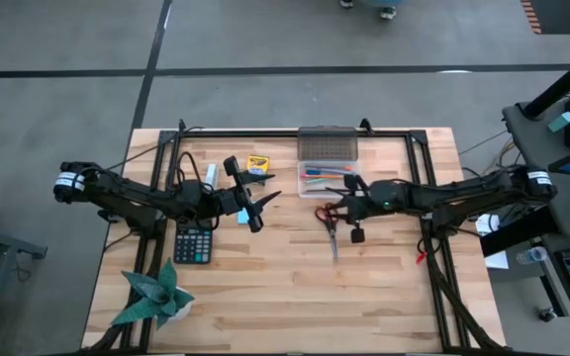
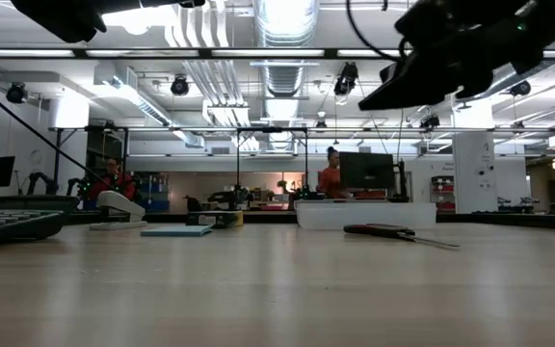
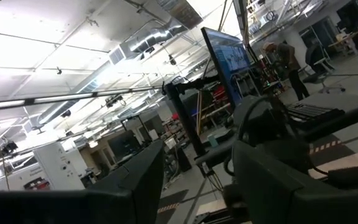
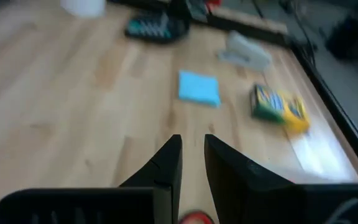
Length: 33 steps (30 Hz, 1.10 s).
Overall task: Pack school essentials
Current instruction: Put the blue sticky notes into the transparent supply box
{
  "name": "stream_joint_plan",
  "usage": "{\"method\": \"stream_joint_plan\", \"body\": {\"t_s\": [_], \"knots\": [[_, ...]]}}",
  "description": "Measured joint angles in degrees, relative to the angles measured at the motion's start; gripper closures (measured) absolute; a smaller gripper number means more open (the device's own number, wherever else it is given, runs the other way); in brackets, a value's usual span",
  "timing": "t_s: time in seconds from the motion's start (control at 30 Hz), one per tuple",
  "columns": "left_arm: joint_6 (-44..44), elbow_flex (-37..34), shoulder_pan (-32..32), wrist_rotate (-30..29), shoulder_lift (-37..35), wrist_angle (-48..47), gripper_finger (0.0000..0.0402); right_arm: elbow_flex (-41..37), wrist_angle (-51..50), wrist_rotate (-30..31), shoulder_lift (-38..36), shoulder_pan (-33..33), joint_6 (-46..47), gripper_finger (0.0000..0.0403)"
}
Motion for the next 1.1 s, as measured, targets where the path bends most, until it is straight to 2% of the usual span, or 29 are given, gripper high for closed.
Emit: {"method": "stream_joint_plan", "body": {"t_s": [0.13, 0.3, 0.47, 0.53, 0.63, 0.77, 1.1], "knots": [[-2.9, 0.0, 0.0, 0.0, 0.0, 0.0, 0.023, -4.8, 4.7, -1.4, -5.2, 0.0, -1.5, 0.035], [-7.4, 0.0, 0.0, 0.0, 0.0, 0.0, 0.023, -9.1, 5.9, -1.4, -12.1, 0.0, -1.8, 0.0351], [-17.6, 0.0, 0.0, -0.3, 0.1, -3.0, 0.023, -14.7, 11.0, -1.4, -18.1, 0.0, -1.9, 0.0351], [-23.0, 0.2, 0.0, -3.0, 1.0, -3.6, 0.023, -16.7, 12.6, -1.4, -20.0, 0.0, -2.3, 0.0351], [-32.0, 1.1, 0.0, -11.4, 2.8, -6.7, 0.023, -18.4, 13.9, -1.4, -22.3, 0.0, -3.1, 0.0351], [-40.9, 4.3, 0.1, -19.3, 5.1, -18.5, 0.023, -18.6, 14.2, -1.4, -24.9, 0.0, -3.1, 0.0351], [-56.2, 21.9, 3.7, -20.7, 10.1, -55.4, 0.023, -18.6, 12.8, -1.4, -26.7, 0.0, -3.1, 0.0351]]}}
